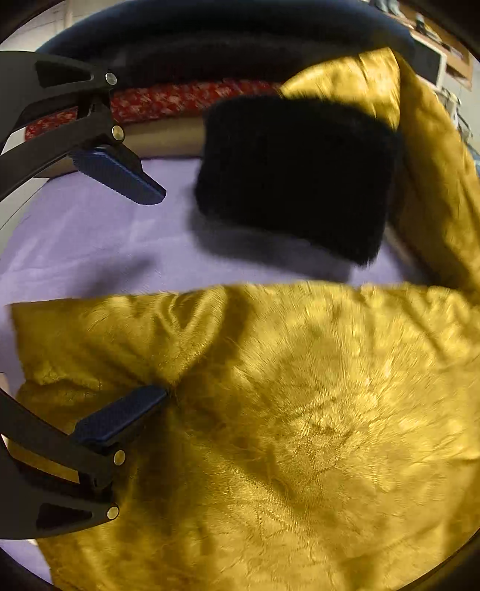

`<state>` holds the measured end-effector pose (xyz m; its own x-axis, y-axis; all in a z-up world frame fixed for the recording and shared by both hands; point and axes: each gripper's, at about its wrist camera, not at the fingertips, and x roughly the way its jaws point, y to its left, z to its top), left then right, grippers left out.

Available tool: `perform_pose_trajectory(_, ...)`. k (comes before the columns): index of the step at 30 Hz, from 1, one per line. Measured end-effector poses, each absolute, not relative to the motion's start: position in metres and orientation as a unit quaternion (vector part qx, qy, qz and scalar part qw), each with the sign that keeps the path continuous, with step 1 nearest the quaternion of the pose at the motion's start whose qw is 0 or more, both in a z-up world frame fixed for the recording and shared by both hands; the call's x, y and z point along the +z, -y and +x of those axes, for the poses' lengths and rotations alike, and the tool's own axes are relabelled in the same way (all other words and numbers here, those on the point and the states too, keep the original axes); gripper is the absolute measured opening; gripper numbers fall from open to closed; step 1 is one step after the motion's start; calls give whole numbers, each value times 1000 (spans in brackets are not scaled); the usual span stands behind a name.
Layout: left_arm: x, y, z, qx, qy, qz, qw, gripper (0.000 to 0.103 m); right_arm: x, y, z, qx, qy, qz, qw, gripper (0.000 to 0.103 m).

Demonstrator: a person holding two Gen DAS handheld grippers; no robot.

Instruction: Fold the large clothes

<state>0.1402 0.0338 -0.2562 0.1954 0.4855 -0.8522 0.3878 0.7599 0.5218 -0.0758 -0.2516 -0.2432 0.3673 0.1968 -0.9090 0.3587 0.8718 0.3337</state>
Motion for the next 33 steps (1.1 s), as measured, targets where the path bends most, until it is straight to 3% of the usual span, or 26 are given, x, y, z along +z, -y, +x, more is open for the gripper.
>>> perform_pose_trajectory(6, -258, -28, 161, 28, -616, 367, 696, 96, -213, 179, -33, 35, -548, 227, 805, 89)
perform_pose_trajectory(9, -256, -31, 168, 10, -617, 365, 697, 73, -197, 162, -28, 54, -537, 227, 811, 89)
perform_pose_trajectory(11, -253, -30, 171, 1, -624, 354, 696, 42, -193, 171, -33, 44, -529, 251, 810, 89)
perform_pose_trajectory(13, -253, -30, 173, -7, -632, 343, 694, 29, -193, 188, -50, 5, -525, 258, 811, 89)
perform_pose_trajectory(19, -249, -33, 170, -12, -628, 333, 703, 22, -225, 261, -99, -95, -545, 336, 762, 89)
perform_pose_trajectory(24, -243, -47, 176, -12, -636, 317, 703, 22, -247, 243, -78, -50, -558, 342, 754, 88)
perform_pose_trajectory(25, -241, -49, 178, -12, -637, 318, 703, 22, -248, 232, -71, -35, -558, 335, 759, 79)
perform_pose_trajectory(27, -237, -47, 180, -9, -639, 315, 702, 21, -256, 211, -59, -14, -577, 326, 749, 40)
perform_pose_trajectory(28, -236, -47, 181, -7, -640, 315, 701, 21, -253, 204, -54, -21, -581, 307, 754, 38)
perform_pose_trajectory(29, -235, -47, 180, -6, -640, 315, 701, 21, -251, 201, -53, -16, -579, 296, 760, 23)
perform_pose_trajectory(30, -233, -46, 180, -5, -639, 316, 701, 20, -246, 199, -52, -2, -574, 298, 763, 17)
perform_pose_trajectory(33, -221, -36, 171, -11, -641, 316, 699, 19, -223, 217, -62, 1, -550, 323, 771, 6)
